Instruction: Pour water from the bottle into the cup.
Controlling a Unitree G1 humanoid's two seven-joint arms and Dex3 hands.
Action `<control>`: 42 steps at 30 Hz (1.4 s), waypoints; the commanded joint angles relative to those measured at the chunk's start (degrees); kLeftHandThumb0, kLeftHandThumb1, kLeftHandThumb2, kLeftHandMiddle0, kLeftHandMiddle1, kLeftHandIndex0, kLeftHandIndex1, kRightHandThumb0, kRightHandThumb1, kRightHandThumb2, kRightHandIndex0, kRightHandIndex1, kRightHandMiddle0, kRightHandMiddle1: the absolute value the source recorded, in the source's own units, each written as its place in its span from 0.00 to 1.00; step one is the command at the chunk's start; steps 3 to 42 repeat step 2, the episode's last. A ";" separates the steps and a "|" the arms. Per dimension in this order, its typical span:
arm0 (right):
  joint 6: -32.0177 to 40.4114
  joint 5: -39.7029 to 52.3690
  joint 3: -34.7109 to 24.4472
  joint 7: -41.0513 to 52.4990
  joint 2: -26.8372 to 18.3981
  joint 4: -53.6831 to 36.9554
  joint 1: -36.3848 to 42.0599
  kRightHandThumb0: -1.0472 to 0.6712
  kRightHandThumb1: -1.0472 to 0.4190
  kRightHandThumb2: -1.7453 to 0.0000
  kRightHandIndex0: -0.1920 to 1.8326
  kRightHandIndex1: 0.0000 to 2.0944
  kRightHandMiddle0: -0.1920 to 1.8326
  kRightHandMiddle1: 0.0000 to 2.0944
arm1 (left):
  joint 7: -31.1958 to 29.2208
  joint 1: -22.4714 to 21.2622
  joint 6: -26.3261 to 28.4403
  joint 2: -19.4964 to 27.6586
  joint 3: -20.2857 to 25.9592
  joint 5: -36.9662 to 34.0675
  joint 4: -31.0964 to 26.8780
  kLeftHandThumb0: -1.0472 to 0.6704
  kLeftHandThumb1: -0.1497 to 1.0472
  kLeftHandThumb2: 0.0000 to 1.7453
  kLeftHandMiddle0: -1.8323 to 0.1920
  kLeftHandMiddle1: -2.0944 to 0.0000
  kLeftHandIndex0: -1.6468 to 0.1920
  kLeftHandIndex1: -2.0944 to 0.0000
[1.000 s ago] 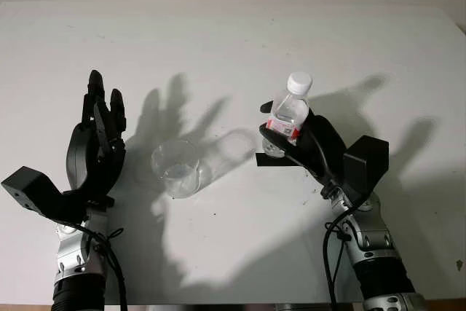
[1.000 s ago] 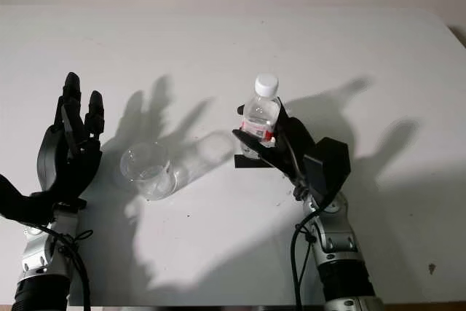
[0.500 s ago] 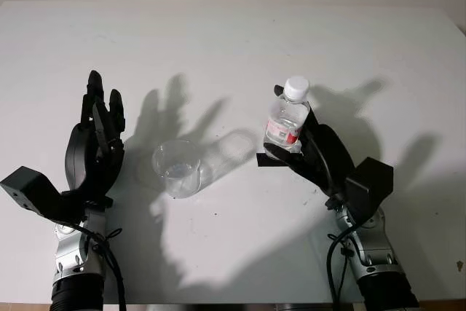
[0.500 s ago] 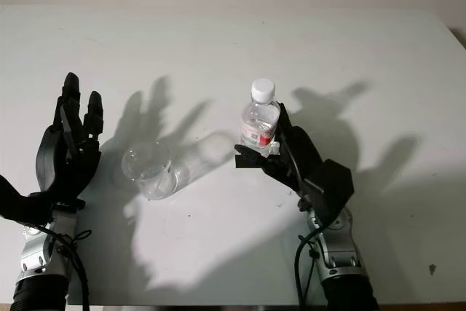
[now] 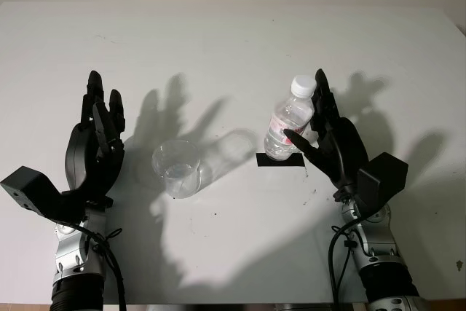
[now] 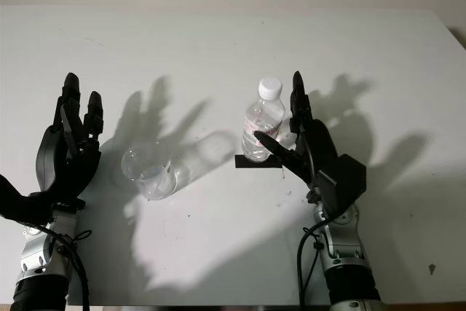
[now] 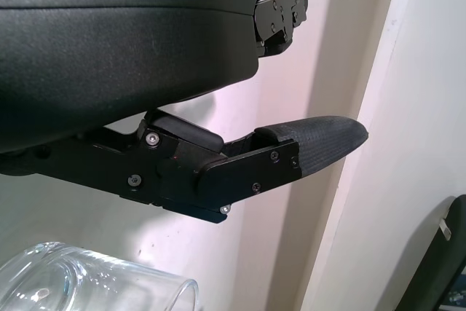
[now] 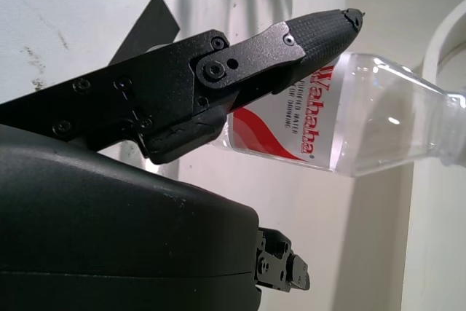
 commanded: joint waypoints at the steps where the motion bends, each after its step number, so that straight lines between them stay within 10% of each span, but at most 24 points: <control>1: -0.06 1.00 -0.05 1.03 0.45 0.27 -0.14 0.06 0.03 0.97 0.00 0.00 0.00 0.00 | -0.66 1.44 -0.28 -0.16 0.09 -0.35 0.21 0.17 1.00 0.39 1.00 1.00 1.00 1.00; 42: 0.10 1.14 0.02 1.28 0.55 -0.07 0.01 0.06 0.03 0.97 0.00 0.00 0.00 0.00 | -0.84 1.72 -0.34 -0.17 0.12 -0.45 0.01 0.17 1.00 0.39 1.00 1.00 1.00 1.00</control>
